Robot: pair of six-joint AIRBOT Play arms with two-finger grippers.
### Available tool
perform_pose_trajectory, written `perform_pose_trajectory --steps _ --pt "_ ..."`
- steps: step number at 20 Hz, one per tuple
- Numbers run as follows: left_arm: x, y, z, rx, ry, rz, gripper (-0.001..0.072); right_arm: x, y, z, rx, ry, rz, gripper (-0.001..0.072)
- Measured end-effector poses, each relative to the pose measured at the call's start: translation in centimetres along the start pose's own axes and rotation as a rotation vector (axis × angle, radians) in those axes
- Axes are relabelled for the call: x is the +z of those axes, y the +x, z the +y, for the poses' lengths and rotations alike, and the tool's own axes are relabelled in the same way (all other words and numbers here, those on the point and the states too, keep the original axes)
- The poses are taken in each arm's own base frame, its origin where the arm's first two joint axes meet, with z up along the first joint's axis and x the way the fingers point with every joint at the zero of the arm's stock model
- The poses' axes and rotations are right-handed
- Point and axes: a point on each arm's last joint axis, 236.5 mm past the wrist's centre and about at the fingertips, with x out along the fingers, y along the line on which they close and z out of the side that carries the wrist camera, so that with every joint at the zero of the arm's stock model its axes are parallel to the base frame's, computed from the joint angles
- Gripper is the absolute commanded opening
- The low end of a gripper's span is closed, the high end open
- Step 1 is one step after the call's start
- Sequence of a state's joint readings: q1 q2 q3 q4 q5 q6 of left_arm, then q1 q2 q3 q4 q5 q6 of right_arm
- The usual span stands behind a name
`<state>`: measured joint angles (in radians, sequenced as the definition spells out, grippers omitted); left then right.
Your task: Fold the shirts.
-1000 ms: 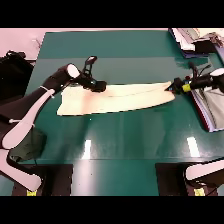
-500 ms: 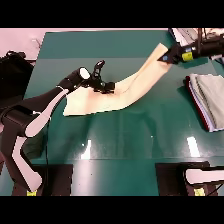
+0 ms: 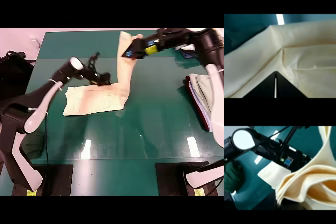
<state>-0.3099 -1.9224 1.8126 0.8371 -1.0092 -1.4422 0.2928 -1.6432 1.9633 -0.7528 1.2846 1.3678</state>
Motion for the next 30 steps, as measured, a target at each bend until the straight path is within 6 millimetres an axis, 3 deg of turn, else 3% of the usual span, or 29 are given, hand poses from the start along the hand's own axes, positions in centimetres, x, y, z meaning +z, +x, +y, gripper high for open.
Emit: perform_pose_trajectory --steps 2,3,4,7,9,10,12,14,15,16,17,18,19,21,24,28,30 --pt "3.8 -5.5 0.9 0.016 0.027 -0.068 0.0025 -0.1 3.5 2.3 0.037 -0.025 -0.005 0.0017" --pt "5.6 -8.8 1.4 0.036 0.039 -0.111 0.0025 -0.2 5.4 3.4 0.055 -0.034 -0.011 0.0088" --pt "7.0 -12.0 2.0 0.058 0.045 -0.157 0.0025 -0.5 7.6 4.9 0.084 -0.039 -0.014 0.0252" --pt "10.0 -21.7 3.7 0.131 0.047 -0.306 0.0025 -1.5 13.2 9.7 0.223 -0.071 -0.03 0.0277" --pt "10.7 -26.7 4.5 0.174 0.042 -0.38 0.0025 -2.3 15.1 11.7 0.291 -0.088 -0.024 0.0276" --pt "10.8 -28.6 4.6 0.19 0.042 -0.407 0.0025 -2.4 15.4 11.7 0.297 -0.092 -0.026 0.0276" --pt "10.6 -31.0 4.9 0.221 0.044 -0.431 0.0025 -3.1 15.4 9.6 0.266 -0.082 -0.003 0.0276" --pt "10.2 -32.1 5.1 0.244 0.046 -0.435 0.0025 -3.7 13.8 5.4 0.193 -0.049 0.023 0.0276" --pt "10.1 -32.3 5.1 0.25 0.047 -0.436 0.0025 -4.7 12.8 2.1 0.13 -0.015 0.053 0.0276" --pt "9.9 -32.1 5.1 0.253 0.048 -0.429 0.0025 -5.8 11.7 -1.1 0.063 0.026 0.083 0.0334" --pt "9.7 -31.7 4.9 0.253 0.049 -0.42 0.0025 -6.9 10.3 -4.5 -0.004 0.085 0.1 0.0549" --pt "9.6 -31.3 4.7 0.25 0.052 -0.414 0.0025 -8.1 9.0 -7.6 -0.06 0.146 0.115 0.0606" --pt "9.5 -30.7 4.4 0.247 0.06 -0.407 0.0025 -9.9 7.9 -10.7 -0.109 0.221 0.138 0.0605" --pt "9.3 -29.2 3.5 0.238 0.086 -0.387 0.0025 -12.9 6.6 -14.4 -0.143 0.362 0.166 0.0594" --pt "9.3 -27.3 2.2 0.236 0.129 -0.372 0.0025 -16.3 7.4 -17.1 -0.133 0.525 0.203 0.0593" --pt "8.9 -25.5 0.5 0.231 0.175 -0.35 0.0025 -17.1 11.5 -17.2 -0.069 0.609 0.217 0.0548" --pt "8.8 -24.9 -0.1 0.226 0.188 -0.341 0.0025 -16.4 13.9 -16.5 -0.027 0.621 0.211 0.0394"
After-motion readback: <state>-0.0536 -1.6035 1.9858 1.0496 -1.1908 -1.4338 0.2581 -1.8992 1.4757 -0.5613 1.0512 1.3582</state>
